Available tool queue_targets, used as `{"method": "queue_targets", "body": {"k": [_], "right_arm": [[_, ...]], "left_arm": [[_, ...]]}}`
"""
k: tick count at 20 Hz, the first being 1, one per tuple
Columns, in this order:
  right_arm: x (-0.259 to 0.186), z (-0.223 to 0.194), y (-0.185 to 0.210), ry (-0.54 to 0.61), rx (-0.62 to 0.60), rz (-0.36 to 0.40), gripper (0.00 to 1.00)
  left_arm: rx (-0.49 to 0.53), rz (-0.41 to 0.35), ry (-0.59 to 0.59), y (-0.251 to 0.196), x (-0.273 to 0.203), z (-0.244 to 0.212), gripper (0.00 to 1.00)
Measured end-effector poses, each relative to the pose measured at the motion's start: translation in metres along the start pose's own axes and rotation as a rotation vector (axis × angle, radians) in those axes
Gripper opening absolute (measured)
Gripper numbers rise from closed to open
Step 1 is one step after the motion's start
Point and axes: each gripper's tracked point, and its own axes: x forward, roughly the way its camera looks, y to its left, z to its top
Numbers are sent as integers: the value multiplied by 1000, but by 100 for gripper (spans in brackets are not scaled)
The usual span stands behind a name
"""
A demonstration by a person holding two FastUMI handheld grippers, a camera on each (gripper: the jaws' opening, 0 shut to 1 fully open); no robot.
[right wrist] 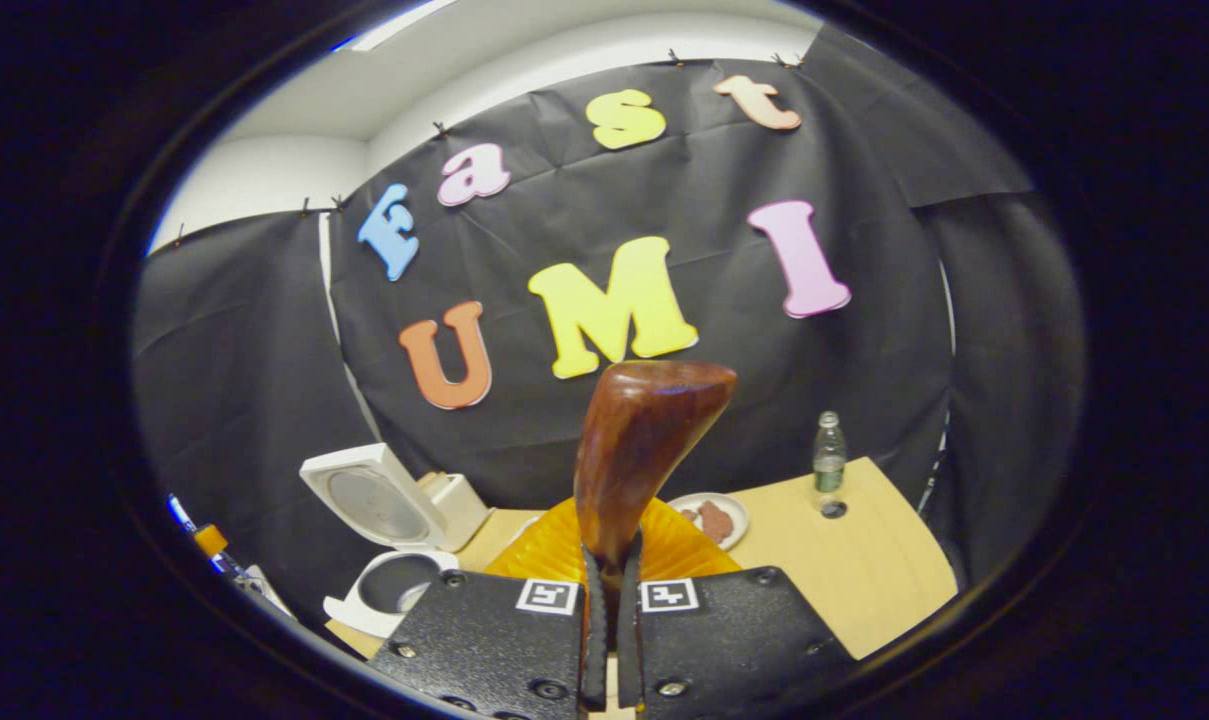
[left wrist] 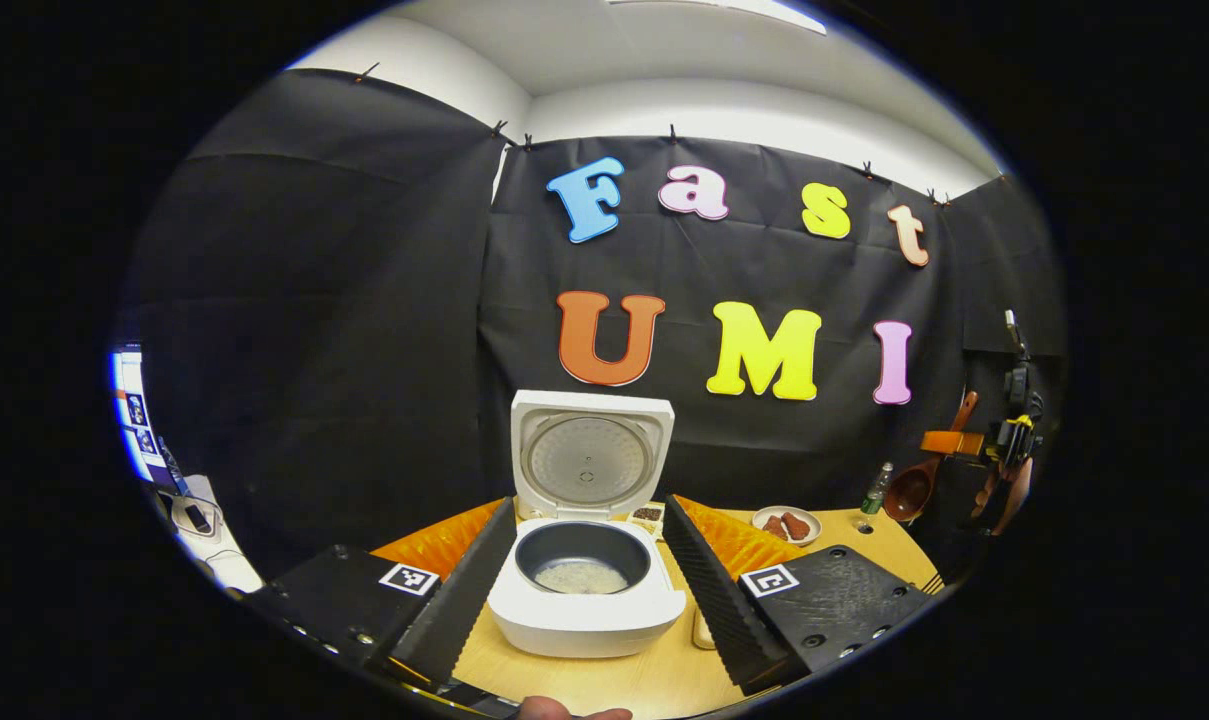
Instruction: Close the left gripper, press the button to open the rice cooker; take a wooden spoon from the chopstick holder with the right hand, scoop a spoonful of rice and pour it into the rice cooker, then put the wooden spoon back into the chopstick holder.
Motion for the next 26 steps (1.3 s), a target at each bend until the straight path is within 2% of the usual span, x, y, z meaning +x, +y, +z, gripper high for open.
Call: {"method": "queue_targets", "body": {"k": [4,8,13,24,26], "right_arm": [[-17,-26,-69,39,37,-133,9],[-10,-77,-109,102,112,-201,10],[16,-130,-119,145,164,-227,10],[65,-200,-126,168,131,-237,11],[68,-203,-125,155,131,-231,11]], "left_arm": [[12,-28,7,-14,4,-6,94],[8,-23,-7,-23,8,-2,94],[16,-2,5,-25,5,-2,94],[70,40,78,-28,0,-19,94],[76,44,95,-30,2,-23,94]]}}
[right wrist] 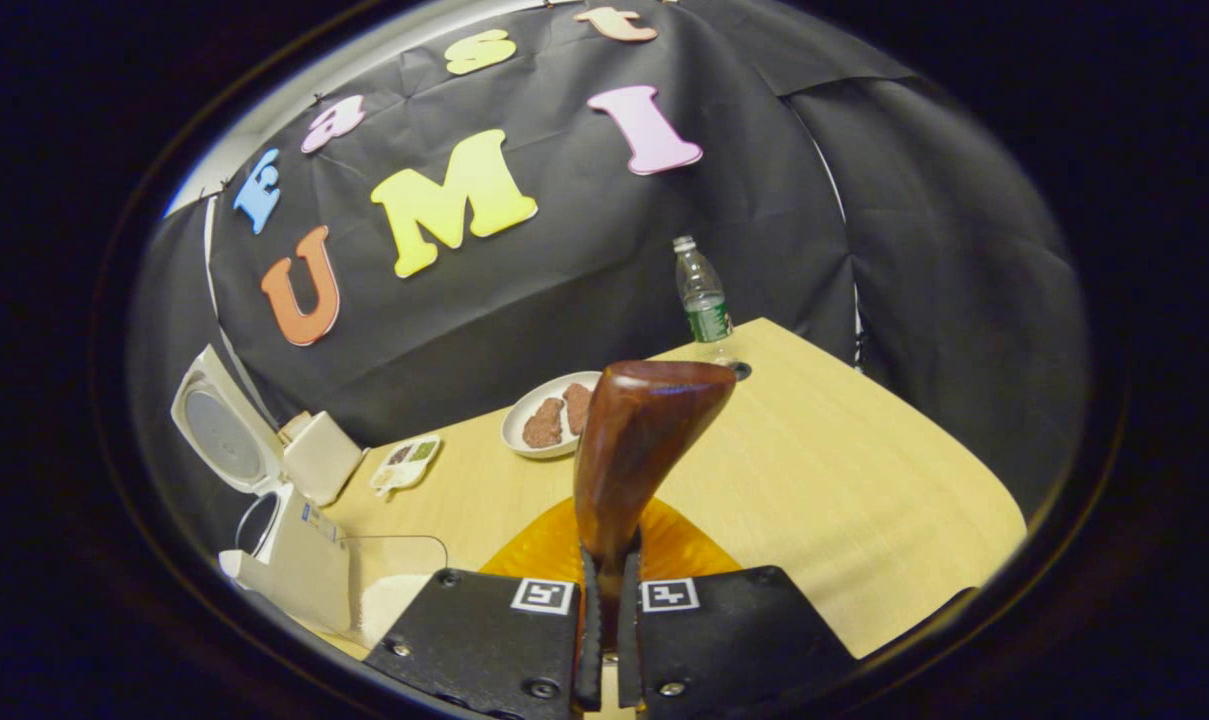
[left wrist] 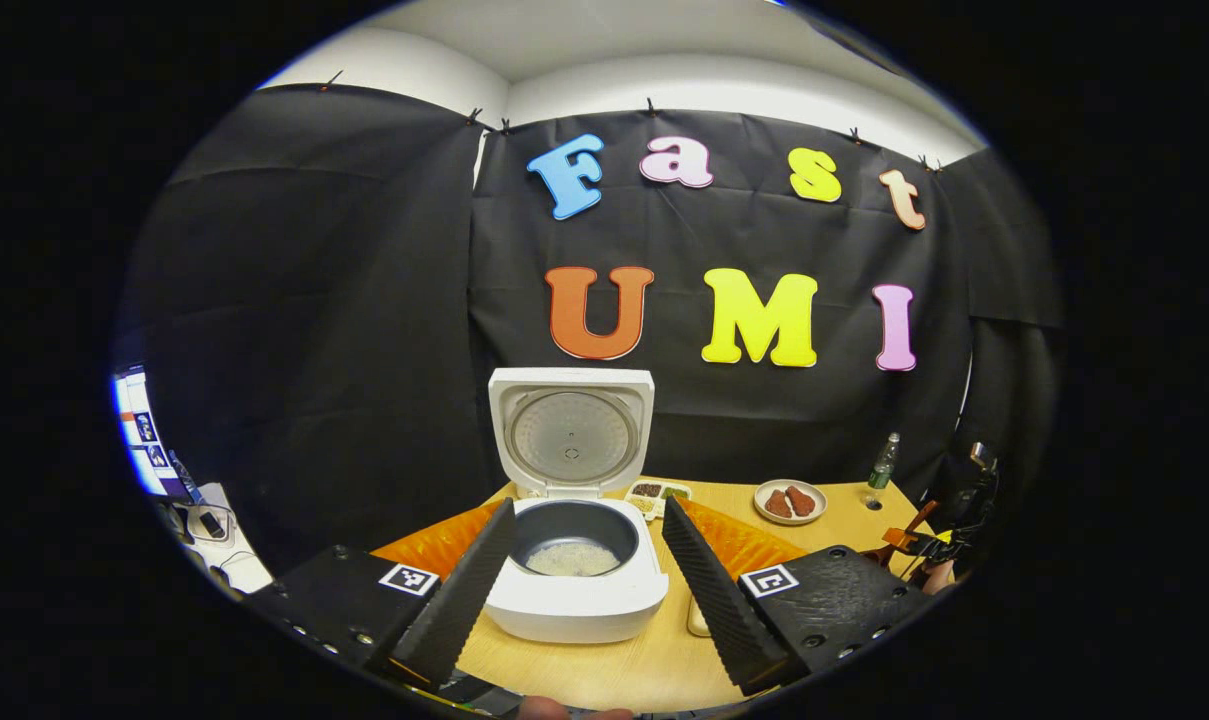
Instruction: Close the left gripper, press the button to open the rice cooker; take a wooden spoon from the chopstick holder with the right hand, scoop a spoonful of rice and pour it into the rice cooker, then put the wooden spoon back into the chopstick holder.
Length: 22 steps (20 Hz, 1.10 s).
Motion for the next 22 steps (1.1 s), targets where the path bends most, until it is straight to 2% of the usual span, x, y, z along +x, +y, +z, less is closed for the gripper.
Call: {"method": "queue_targets", "body": {"k": [2,7,11,12,13,14,15,17,20,22], "right_arm": [[7,-2,-2,-6,-27,-5,12],[15,-13,-7,23,-3,-14,17],[11,-14,3,28,18,27,22],[10,-12,5,24,8,29,26],[9,-10,4,20,-6,27,44],[5,-6,5,12,-13,28,55],[1,-2,4,-1,-21,23,70],[-6,7,1,-21,-40,7,83],[-15,22,-5,-35,-65,-9,94],[-23,38,-10,-54,-72,-27,93]], "left_arm": [[-2,0,24,-2,0,-6,94],[0,-3,46,-7,1,-11,94],[3,-21,40,-14,4,-9,94],[4,-26,38,-16,5,-10,94],[4,-31,38,-18,6,-9,94],[1,-36,36,-20,7,-9,94],[-2,-42,33,-22,8,-9,94],[-13,-54,27,-24,9,-7,94],[-26,-74,18,-28,12,-7,94],[-33,-82,2,-28,16,-2,94]]}}
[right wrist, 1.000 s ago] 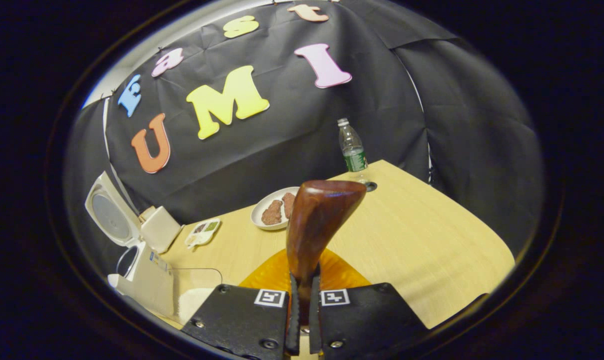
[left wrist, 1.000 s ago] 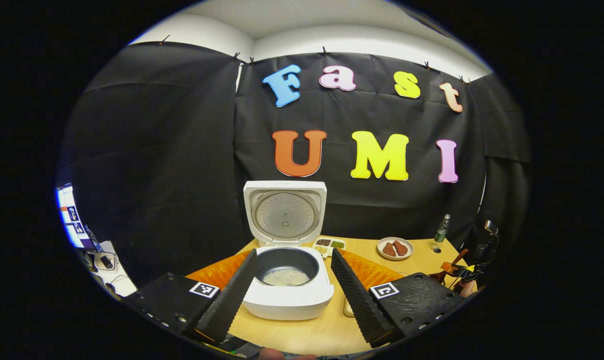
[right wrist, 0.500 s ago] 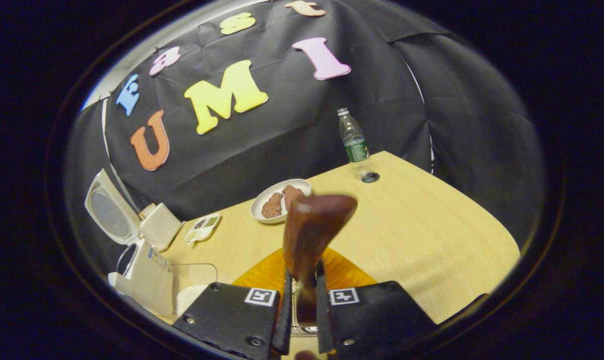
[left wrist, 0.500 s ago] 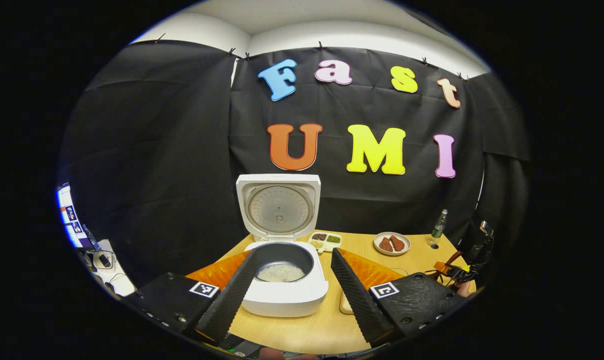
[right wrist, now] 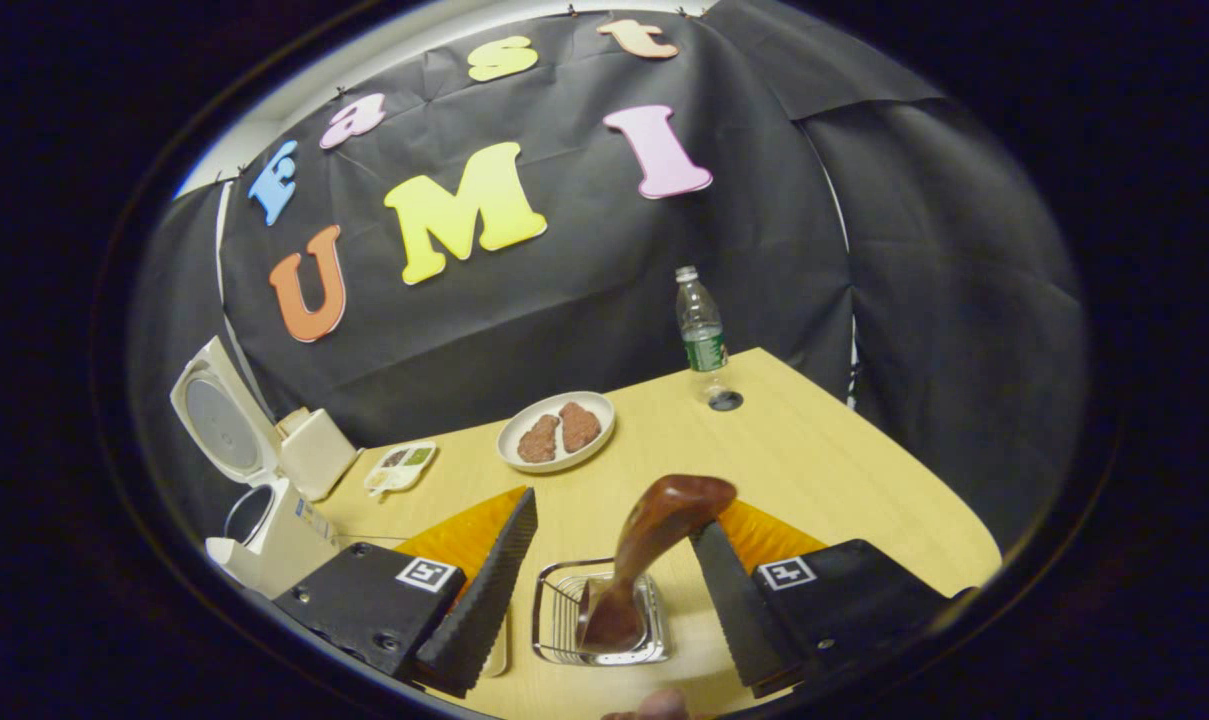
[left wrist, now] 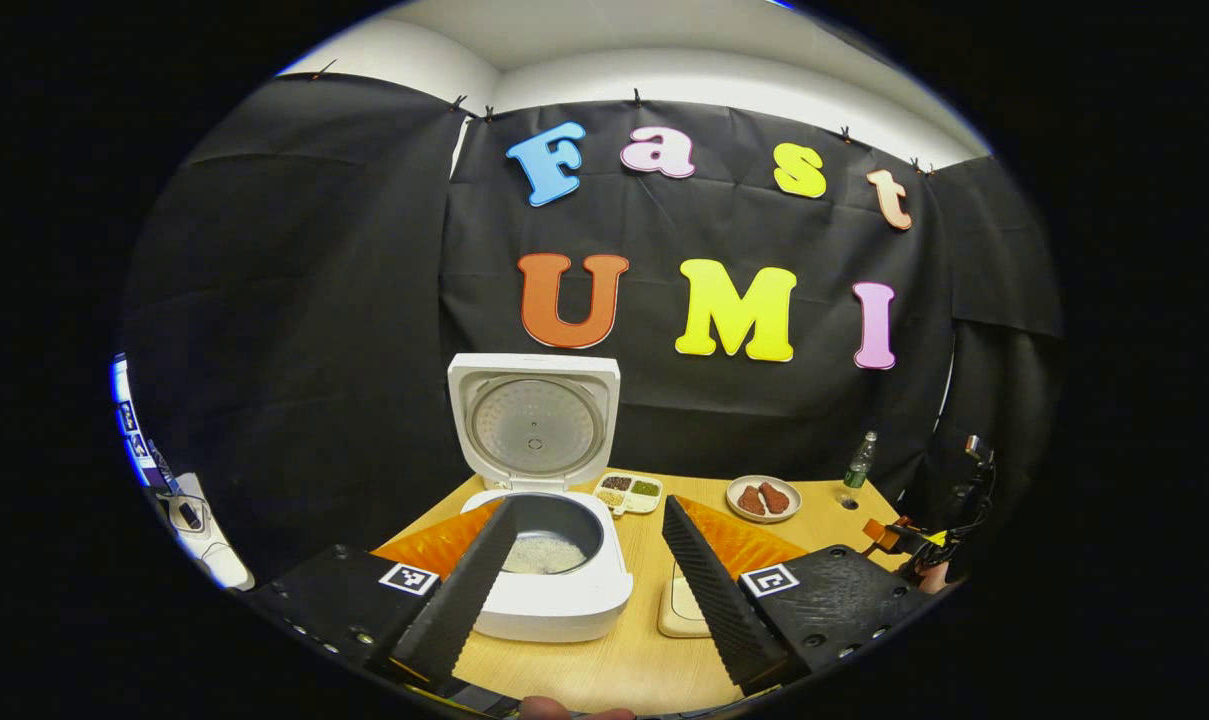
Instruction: Close the left gripper, press the button to open the rice cooker; take a wooden spoon from the chopstick holder with the right hand, scoop a spoonful of rice and pour it into the rice cooker, then put the wooden spoon back into the chopstick holder.
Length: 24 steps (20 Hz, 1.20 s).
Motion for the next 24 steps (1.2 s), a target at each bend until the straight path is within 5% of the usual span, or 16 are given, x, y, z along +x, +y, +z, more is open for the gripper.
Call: {"method": "queue_targets", "body": {"k": [12,19,24], "right_arm": [[-88,119,34,-192,-139,43,100],[-127,145,67,-234,-149,80,100],[-142,143,62,-240,-153,38,99]], "left_arm": [[-2,3,-133,14,59,75,94],[31,-7,-157,32,130,118,94],[20,65,-110,71,197,133,94]]}}
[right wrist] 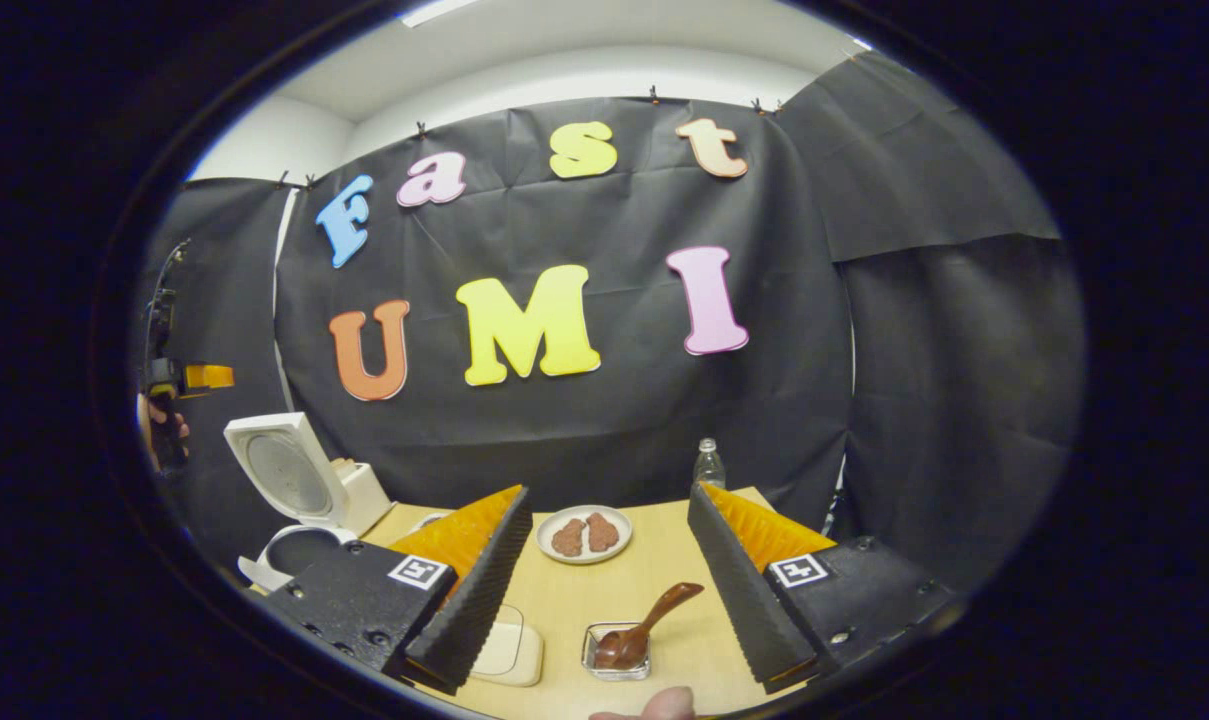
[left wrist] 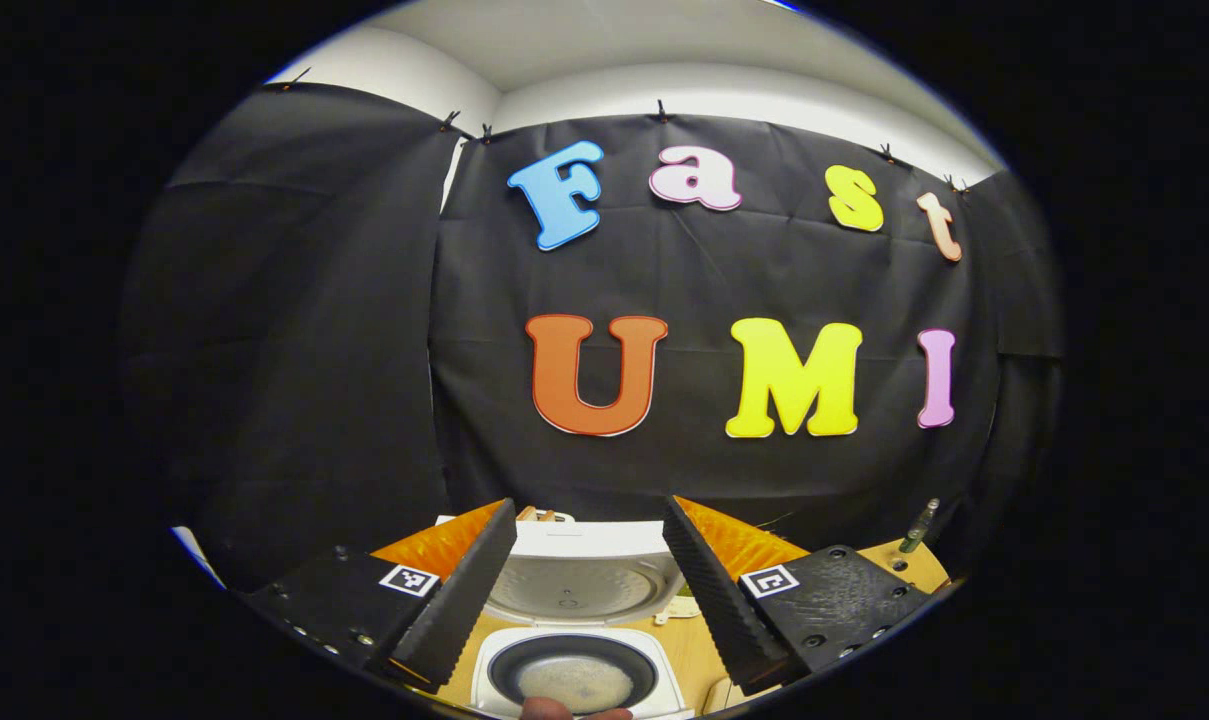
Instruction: Close the left gripper, press the button to open the rice cooker; take a wooden spoon from the chopstick holder with the right hand, scoop a spoonful of rice and pour it into the rice cooker, then put the wooden spoon back into the chopstick holder.
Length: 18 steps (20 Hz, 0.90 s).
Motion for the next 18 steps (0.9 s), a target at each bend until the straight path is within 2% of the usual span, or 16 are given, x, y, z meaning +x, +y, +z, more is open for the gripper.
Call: {"method": "queue_targets", "body": {"k": [6,11,14,18], "right_arm": [[-28,-25,-34,49,29,-116,99],[-48,-50,-48,88,70,-190,100],[-53,-58,-46,104,93,-200,100],[-53,-60,-35,117,104,-173,100]], "left_arm": [[9,42,34,21,65,-16,94],[24,44,107,23,89,-43,94],[46,26,147,18,93,-55,95],[29,15,210,15,88,-68,97]]}}
